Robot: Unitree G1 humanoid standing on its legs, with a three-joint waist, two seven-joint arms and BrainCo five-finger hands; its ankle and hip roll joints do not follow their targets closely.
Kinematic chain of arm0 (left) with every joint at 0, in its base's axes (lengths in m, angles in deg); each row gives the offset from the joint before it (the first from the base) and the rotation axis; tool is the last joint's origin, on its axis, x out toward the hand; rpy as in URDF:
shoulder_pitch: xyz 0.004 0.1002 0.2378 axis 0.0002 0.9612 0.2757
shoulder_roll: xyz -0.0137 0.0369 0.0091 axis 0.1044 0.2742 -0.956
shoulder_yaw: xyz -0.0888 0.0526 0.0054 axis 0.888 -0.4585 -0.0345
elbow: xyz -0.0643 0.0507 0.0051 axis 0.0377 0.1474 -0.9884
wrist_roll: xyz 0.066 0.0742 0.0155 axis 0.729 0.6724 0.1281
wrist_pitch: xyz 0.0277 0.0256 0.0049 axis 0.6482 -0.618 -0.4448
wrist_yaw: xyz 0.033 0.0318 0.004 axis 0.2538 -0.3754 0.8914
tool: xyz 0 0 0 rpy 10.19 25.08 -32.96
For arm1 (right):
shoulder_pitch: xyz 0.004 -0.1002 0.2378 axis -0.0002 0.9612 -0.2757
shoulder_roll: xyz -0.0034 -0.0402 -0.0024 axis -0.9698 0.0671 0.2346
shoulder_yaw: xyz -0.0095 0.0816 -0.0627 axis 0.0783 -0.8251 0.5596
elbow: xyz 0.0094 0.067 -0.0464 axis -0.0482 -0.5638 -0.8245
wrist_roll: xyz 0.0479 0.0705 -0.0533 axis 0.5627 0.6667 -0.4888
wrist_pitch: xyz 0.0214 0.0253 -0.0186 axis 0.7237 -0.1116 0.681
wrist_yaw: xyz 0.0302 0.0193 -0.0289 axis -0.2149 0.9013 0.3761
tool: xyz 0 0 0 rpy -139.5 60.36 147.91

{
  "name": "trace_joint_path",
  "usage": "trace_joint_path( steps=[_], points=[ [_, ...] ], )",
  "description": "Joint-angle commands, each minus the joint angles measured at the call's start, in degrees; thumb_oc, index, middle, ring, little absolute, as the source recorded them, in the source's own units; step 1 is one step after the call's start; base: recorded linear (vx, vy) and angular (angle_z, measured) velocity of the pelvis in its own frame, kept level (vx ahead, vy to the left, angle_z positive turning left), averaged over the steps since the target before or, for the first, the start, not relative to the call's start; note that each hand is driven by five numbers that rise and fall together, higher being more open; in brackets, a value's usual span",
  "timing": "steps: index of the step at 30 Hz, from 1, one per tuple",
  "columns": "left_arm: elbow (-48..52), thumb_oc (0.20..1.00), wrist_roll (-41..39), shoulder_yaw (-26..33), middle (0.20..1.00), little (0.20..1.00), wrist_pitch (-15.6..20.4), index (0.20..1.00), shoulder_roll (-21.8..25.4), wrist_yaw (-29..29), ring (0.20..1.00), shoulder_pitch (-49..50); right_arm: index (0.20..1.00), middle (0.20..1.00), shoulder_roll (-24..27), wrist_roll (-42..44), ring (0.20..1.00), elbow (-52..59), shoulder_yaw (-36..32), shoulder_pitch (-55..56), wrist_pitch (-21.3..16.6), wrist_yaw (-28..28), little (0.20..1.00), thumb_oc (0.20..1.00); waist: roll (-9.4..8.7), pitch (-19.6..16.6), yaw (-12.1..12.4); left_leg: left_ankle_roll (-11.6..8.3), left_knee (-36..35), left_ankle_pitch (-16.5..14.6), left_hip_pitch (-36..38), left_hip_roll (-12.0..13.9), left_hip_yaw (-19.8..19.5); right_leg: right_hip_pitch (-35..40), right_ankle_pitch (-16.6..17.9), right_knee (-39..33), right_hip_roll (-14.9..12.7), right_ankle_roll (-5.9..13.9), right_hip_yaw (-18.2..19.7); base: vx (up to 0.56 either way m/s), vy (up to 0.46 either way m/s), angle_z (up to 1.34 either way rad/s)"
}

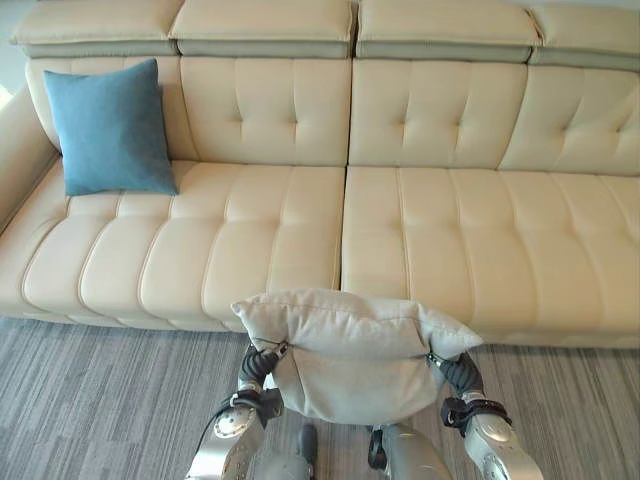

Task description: Pick up all the scattered cushions and arrange them neatly on the sofa.

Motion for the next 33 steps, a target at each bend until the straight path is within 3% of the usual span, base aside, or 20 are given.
trace_joint_path(
  steps=[1, 2, 3, 4, 5, 9, 11, 12, 14, 16, 20, 23, 25, 26, 27, 29, 30, 31, 32, 33],
  points=[
    [6.03, 0.200, 0.12, 2.66, 0.200, 0.200, 3.99, 0.200, -0.12, -2.17, 0.200, -3.56, 0.200, 0.200, 2.14, 1.86, 0.200, 3.54, -2.77, -2.07, -3.92, -0.90, 0.200, 0.200, 0.41, -1.79, -0.05, -3.45, 16.92, 11.29, 0.37, -2.62, 0.95, 5.67, -6.03, -1.59, 0.84, 0.60, 0.38, 0.23, -0.140, 0.14],
    [6.03, 0.200, 0.12, 2.66, 0.200, 0.200, 3.99, 0.200, -0.12, -2.17, 0.200, -3.56, 0.200, 0.200, 2.14, 1.86, 0.200, 3.53, -2.77, -2.07, -3.92, -0.90, 0.200, 0.200, 0.42, -1.81, -0.07, -3.45, 16.97, 11.26, 0.32, -2.61, 0.93, 5.66, -6.03, -1.58, 0.84, 0.60, 0.36, 0.22, -0.143, 0.05],
    [6.03, 0.200, 0.06, 2.65, 0.200, 0.200, 4.15, 0.200, -0.04, -2.26, 0.200, -3.56, 0.200, 0.200, 2.31, 1.78, 0.200, 3.55, -2.54, -2.28, -3.98, -1.08, 0.200, 0.200, 0.11, -1.23, 0.33, -4.21, 22.22, 12.62, -1.80, -3.15, 0.77, 6.78, -6.55, -1.58, 0.82, 0.15, 0.16, 0.36, -0.239, -0.09],
    [6.15, 0.200, -0.11, 2.98, 0.200, 0.200, 3.93, 0.200, -0.06, -1.90, 0.200, -3.50, 0.200, 0.200, 2.77, 1.38, 0.200, 3.70, -2.65, -2.38, -3.70, -0.93, 0.200, 0.200, -0.66, -0.02, 0.73, -2.99, 29.10, 11.80, -6.28, -1.69, 3.45, 9.16, -8.34, -1.18, 0.76, -1.01, -0.01, 0.36, -0.238, -0.13],
    [6.16, 0.200, -0.12, 2.98, 0.200, 0.200, 3.92, 0.200, -0.05, -1.90, 0.200, -3.51, 0.200, 0.200, 2.76, 1.38, 0.200, 3.70, -2.65, -2.39, -3.70, -0.93, 0.200, 0.200, -0.61, 0.02, 0.78, -2.99, 29.22, 11.70, -6.28, -1.62, 3.49, 9.17, -8.39, -1.12, 0.81, -1.01, 0.04, 0.30, -0.203, -0.10],
    [5.85, 0.200, -0.09, 3.08, 0.200, 0.200, 3.63, 0.200, -0.16, -1.66, 0.200, -3.21, 0.200, 0.200, 2.28, 1.27, 0.200, 3.73, -2.72, -2.68, -3.41, -0.44, 0.200, 0.200, -2.20, 0.78, 1.18, 0.31, 21.54, 5.45, -11.26, -1.81, 6.15, 11.93, -9.63, -1.05, -0.77, -0.67, -0.48, 0.18, -0.072, 0.06],
    [5.65, 0.200, 0.12, 2.63, 0.200, 0.200, 3.47, 0.200, -0.23, -1.61, 0.200, -2.75, 0.200, 0.200, 2.23, 1.11, 0.200, 3.75, -2.20, -2.69, -3.35, -0.53, 0.200, 0.200, -2.37, 0.60, 1.18, 0.84, 12.56, 4.93, -11.34, -2.91, 4.99, 12.63, -10.36, -0.94, -1.19, -0.38, -0.52, 0.30, 0.034, 0.14],
    [6.02, 0.200, 0.46, 2.19, 0.200, 0.200, 2.99, 0.200, -0.16, -1.45, 0.200, -1.97, 0.200, 0.200, 2.32, 0.05, 0.200, 3.99, -1.45, -2.45, -3.17, -0.56, 0.200, 0.200, -1.59, -0.08, 1.14, -0.59, -2.79, 11.28, -11.17, -2.82, 1.12, 14.06, -11.57, -0.73, -0.38, -0.45, -0.83, 0.34, 0.058, 0.14],
    [6.11, 0.200, 1.15, 2.07, 0.200, 0.200, 2.79, 0.200, -0.02, -1.50, 0.200, -1.82, 0.200, 0.200, 2.42, -0.34, 0.200, 4.07, -1.22, -2.51, -3.26, -0.43, 0.200, 0.200, -1.13, -0.22, 0.99, -1.59, -7.92, 13.72, -11.35, -2.79, 0.51, 14.83, -12.16, -0.70, -0.05, -0.43, -1.16, 0.28, 0.077, 0.16],
    [5.95, 0.200, 1.81, 2.32, 0.200, 0.200, 2.54, 0.200, 0.13, -1.41, 0.200, -1.73, 0.200, 0.200, 2.23, -1.01, 0.200, 4.21, -1.17, -2.98, -2.97, -0.20, 0.200, 0.200, -0.60, -0.62, 1.01, -2.84, -8.99, 15.23, -12.04, -2.64, 1.08, 17.06, -13.29, -0.19, 0.34, -0.20, -0.53, 0.36, 0.154, 0.17],
    [5.54, 0.200, 1.82, 2.22, 0.200, 0.200, 2.72, 0.200, 0.12, -1.27, 0.200, -1.44, 0.200, 0.200, 1.30, -2.16, 0.200, 4.25, -0.50, -2.69, -2.75, -0.42, 0.200, 0.200, -0.60, -2.49, 1.06, -1.61, -8.99, 14.19, -10.08, -2.86, 1.52, 18.75, -14.67, 1.00, -0.33, 0.72, 0.30, 0.33, 0.170, -0.20],
    [5.24, 0.200, 2.06, 1.90, 0.200, 0.200, 2.71, 0.200, 0.53, -0.82, 0.200, -1.85, 0.200, 0.200, -0.25, -2.27, 0.200, 4.97, -0.14, -2.31, -2.89, -0.69, 0.200, 0.200, -1.14, -3.39, 1.06, 0.57, -8.99, 11.95, -6.91, -3.73, 3.07, 16.53, -14.77, 10.52, -2.59, 2.54, 0.67, 0.32, 0.248, -0.15],
    [5.27, 0.200, 2.20, 1.87, 0.200, 0.200, 2.84, 0.200, 1.03, -0.15, 0.200, -2.85, 0.200, 0.200, -1.02, -2.94, 0.200, 5.16, 0.53, -3.08, -2.95, -0.57, 0.200, 0.200, -1.17, -2.34, 0.91, 3.09, -8.99, 9.82, -4.49, -4.24, 4.55, 10.05, -10.28, 22.96, -5.14, 4.60, 1.32, 0.13, 0.242, -0.24],
    [5.25, 0.200, 2.20, 1.87, 0.200, 0.200, 2.85, 0.200, 1.04, -0.15, 0.200, -2.88, 0.200, 0.200, -1.04, -2.94, 0.200, 5.16, 0.53, -3.10, -2.95, -0.57, 0.200, 0.200, -1.27, -2.35, 1.08, 3.14, -8.99, 9.80, -4.52, -4.34, 4.75, 9.75, -10.46, 23.40, -5.29, 4.65, 1.55, 0.05, 0.261, -0.52],
    [5.61, 0.200, 2.42, 1.60, 0.200, 0.200, 3.23, 0.200, 1.69, 0.50, 0.200, -3.87, 0.200, 0.200, -1.39, -3.74, 0.200, 5.41, 1.23, -4.08, -3.01, -0.10, 0.200, 0.200, -0.93, -0.70, 0.49, 4.20, -8.99, 9.13, -3.31, -4.36, 5.82, 4.70, -7.19, 31.06, -7.10, 5.45, 1.89, 0.01, 0.153, -0.35],
    [5.42, 0.200, 2.82, 1.59, 0.200, 0.200, 3.24, 0.200, 1.79, 0.47, 0.200, -4.24, 0.200, 0.200, -1.77, -4.26, 0.200, 5.29, 1.40, -4.47, -2.86, 0.28, 0.200, 0.200, -0.69, -0.54, 0.45, 4.22, -8.99, 8.56, -3.03, -4.30, 6.08, 3.22, -8.38, 31.50, -7.28, 4.98, 2.19, 0.11, 0.167, 0.12],
    [5.25, 0.200, 3.04, 2.05, 0.200, 0.200, 3.75, 0.200, 1.89, 0.67, 0.200, -5.07, 0.200, 0.200, -2.55, -3.57, 0.200, 5.74, 1.23, -5.03, -2.99, 0.61, 0.200, 0.200, 0.00, -0.62, 0.45, 3.43, -8.99, 8.13, -2.57, -4.00, 6.01, 3.19, -11.35, 21.41, -5.01, 3.52, 1.89, 0.23, 0.115, -0.17],
    [5.28, 0.200, 3.42, 2.62, 0.200, 0.200, 3.80, 0.200, 2.04, 0.98, 0.200, -5.54, 0.200, 0.200, -2.66, -3.24, 0.200, 6.36, 1.26, -5.63, -3.19, 1.07, 0.200, 0.200, 0.07, -0.61, 0.64, 2.98, -8.99, 8.15, -2.49, -3.81, 6.28, 4.08, -9.89, 10.18, -3.87, 3.24, 1.45, 0.29, 0.023, -0.33],
    [4.74, 0.200, 4.55, 2.89, 0.200, 0.200, 3.55, 0.200, 2.11, 1.67, 0.200, -6.33, 0.200, 0.200, -2.67, -3.51, 0.200, 7.35, 1.85, -5.86, -3.26, 1.52, 0.200, 0.200, -0.48, -0.89, 0.78, 2.85, -8.99, 7.32, -1.85, -4.06, 6.31, 6.20, -7.73, 3.44, -3.59, 3.43, 1.17, 0.23, -0.058, -0.32],
    [5.32, 0.200, 4.88, 3.19, 0.200, 0.200, 3.90, 0.200, 1.90, 1.77, 0.200, -6.45, 0.200, 0.200, -2.84, -3.94, 0.200, 8.17, 1.98, -6.26, -3.43, 1.54, 0.200, 0.200, -0.83, -1.41, 0.95, 2.71, -8.99, 7.32, -1.38, -4.10, 6.25, 7.40, -7.29, 1.82, -3.47, 3.42, 1.16, 0.28, -0.068, -0.13]
  ],
)
